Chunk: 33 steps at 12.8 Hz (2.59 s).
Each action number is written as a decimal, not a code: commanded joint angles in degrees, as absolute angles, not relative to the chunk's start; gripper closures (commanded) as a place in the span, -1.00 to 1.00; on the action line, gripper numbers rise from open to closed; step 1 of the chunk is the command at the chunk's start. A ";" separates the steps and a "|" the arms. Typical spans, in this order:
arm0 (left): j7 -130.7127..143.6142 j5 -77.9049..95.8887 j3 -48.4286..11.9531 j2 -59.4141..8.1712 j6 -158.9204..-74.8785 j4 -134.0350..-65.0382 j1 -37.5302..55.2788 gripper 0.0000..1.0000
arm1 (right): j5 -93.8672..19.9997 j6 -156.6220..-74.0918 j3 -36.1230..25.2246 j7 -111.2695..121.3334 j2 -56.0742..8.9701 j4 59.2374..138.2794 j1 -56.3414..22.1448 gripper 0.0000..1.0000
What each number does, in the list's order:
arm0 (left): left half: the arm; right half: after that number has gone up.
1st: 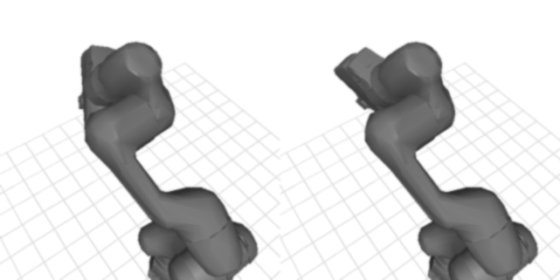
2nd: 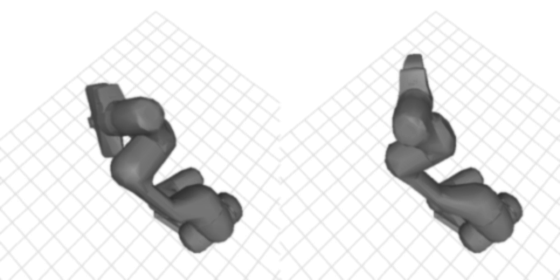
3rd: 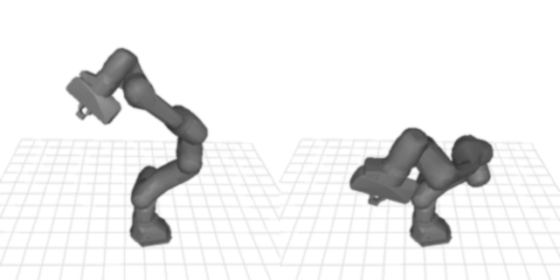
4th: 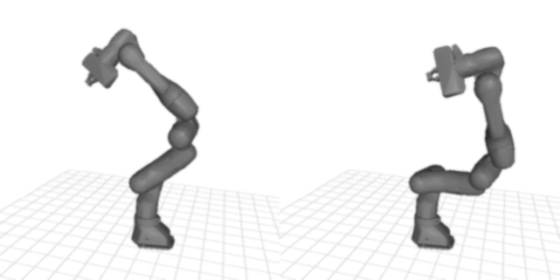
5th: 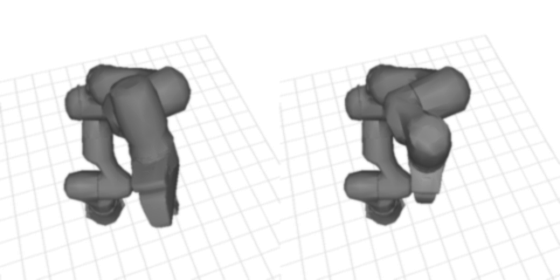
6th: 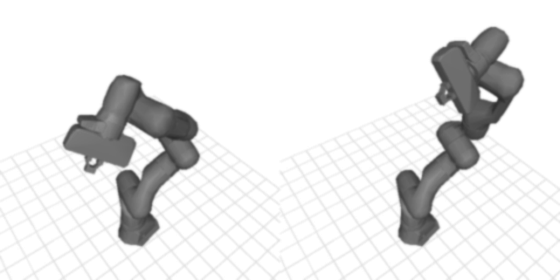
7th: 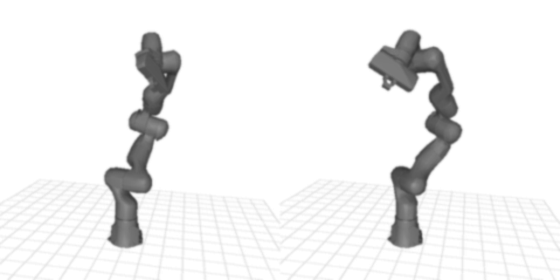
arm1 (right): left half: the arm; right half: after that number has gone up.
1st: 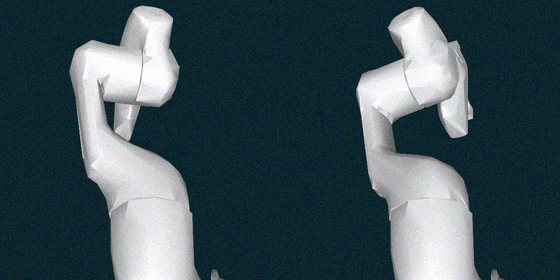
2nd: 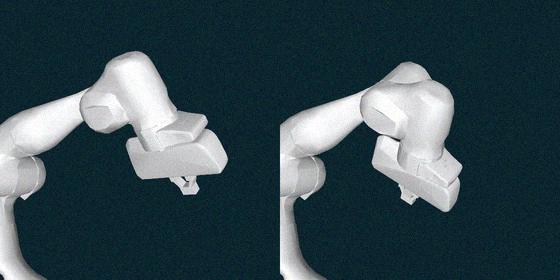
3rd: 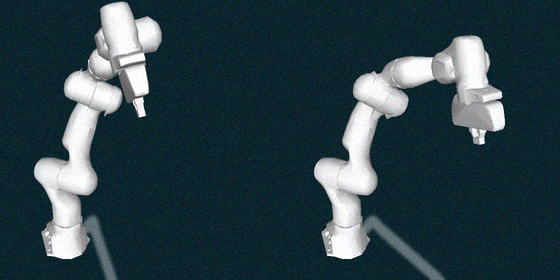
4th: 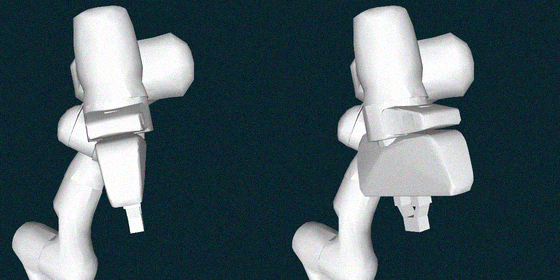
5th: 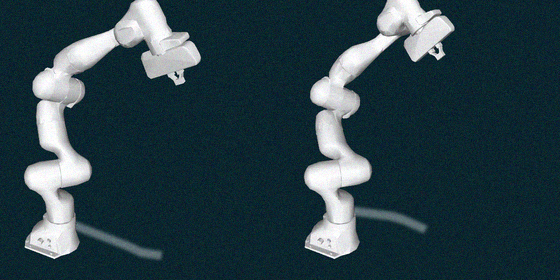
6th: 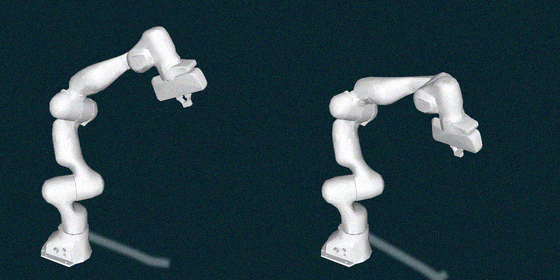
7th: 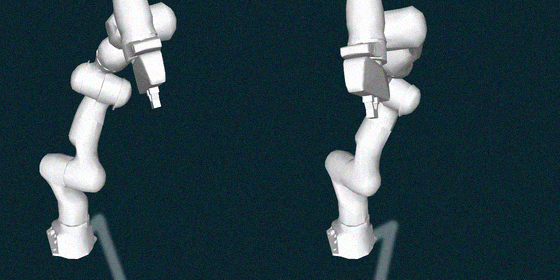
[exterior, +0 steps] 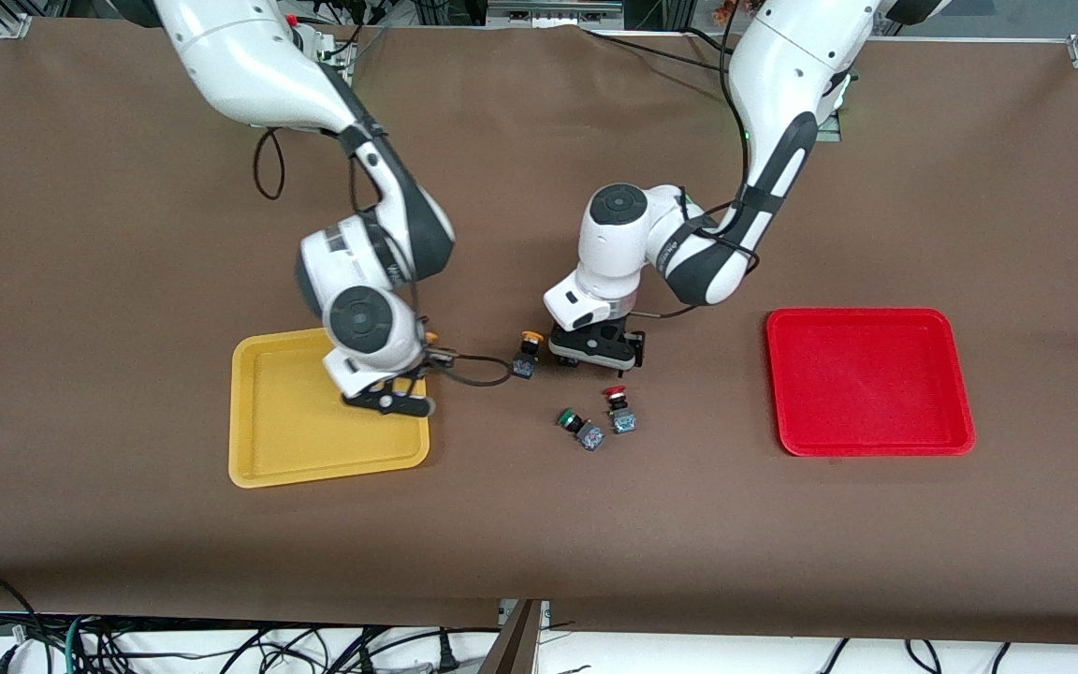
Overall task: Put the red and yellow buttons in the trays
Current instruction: 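Drop the orange button in the yellow tray while the left gripper grasps, then move the red button to the red tray while the right gripper grasps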
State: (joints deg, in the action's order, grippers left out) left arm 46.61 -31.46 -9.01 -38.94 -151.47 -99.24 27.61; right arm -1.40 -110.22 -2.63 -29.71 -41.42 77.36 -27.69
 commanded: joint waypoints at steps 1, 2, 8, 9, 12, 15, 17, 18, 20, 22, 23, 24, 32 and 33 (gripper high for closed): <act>47.10 -33.22 -9.05 -38.40 -152.75 -100.72 26.28 -1.00 | 0.61 -111.34 -5.18 -19.89 -42.71 77.25 -25.24 0.12; 47.11 -33.22 -8.97 -38.76 -152.84 -100.64 26.28 -1.00 | 0.44 -113.45 -5.19 -18.82 -42.89 78.65 -24.35 -0.39; 46.50 -33.92 -8.35 -46.39 -161.45 -96.26 22.95 -1.00 | -9.92 -109.00 -4.31 -24.68 -42.45 75.17 -24.96 -0.85; 46.32 -33.93 -8.26 -46.93 -161.54 -95.98 22.07 -1.00 | -10.98 -109.07 -3.78 -26.87 -42.54 74.89 -25.40 -0.85; 46.32 -33.93 -8.26 -46.76 -161.54 -95.98 21.62 -0.15 | -13.09 -110.30 -1.94 -37.49 -43.33 75.06 -27.94 -0.85; 46.41 -34.01 -8.26 -46.32 -161.54 -96.24 21.45 0.86 | -13.54 -115.29 -1.93 -46.03 -44.55 75.32 -32.51 -0.85; 46.50 -33.93 -8.26 -44.31 -160.76 -96.68 21.27 0.94 | -13.45 -119.33 -1.93 -50.78 -45.87 76.02 -35.41 -0.85; 46.32 -33.93 -8.26 -41.95 -158.66 -97.72 20.83 0.94 | -13.45 -122.31 -1.93 -51.84 -46.40 77.24 -36.38 -0.85; 40.12 -33.93 -8.52 -35.10 -145.01 -99.49 20.48 0.94 | -13.45 -126.11 -1.93 -55.00 -47.72 78.05 -38.05 -0.85; 30.81 -33.49 -8.79 -29.56 -127.79 -98.71 20.48 0.94 | -13.45 -127.61 -1.93 -56.95 -48.51 78.13 -39.02 -0.85; 24.24 -33.14 -8.79 -27.01 -122.22 -98.88 20.13 0.93 | -13.45 -128.05 -1.93 -57.56 -48.86 78.13 -39.55 -0.85; 17.04 -32.87 -8.79 -25.42 -118.69 -99.14 18.13 0.93 | -13.45 -129.19 -1.93 -58.00 -49.22 78.22 -39.90 -0.85; -5.45 -30.76 -8.79 -31.28 -147.99 -112.50 -2.72 0.37 | -12.39 -133.60 -2.20 -56.80 -50.19 81.12 -41.57 0.32; -5.36 -30.76 -8.88 -31.29 -148.01 -112.33 -2.64 -0.99 | -12.39 -131.94 -2.55 -55.47 -49.49 80.95 -41.05 0.60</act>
State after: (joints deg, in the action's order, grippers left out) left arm -4.60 -30.95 -8.13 -32.89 -146.93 -111.01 -2.89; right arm -12.51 -132.68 -1.95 -57.98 -50.94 79.95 -41.38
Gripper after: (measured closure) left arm 0.573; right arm 0.498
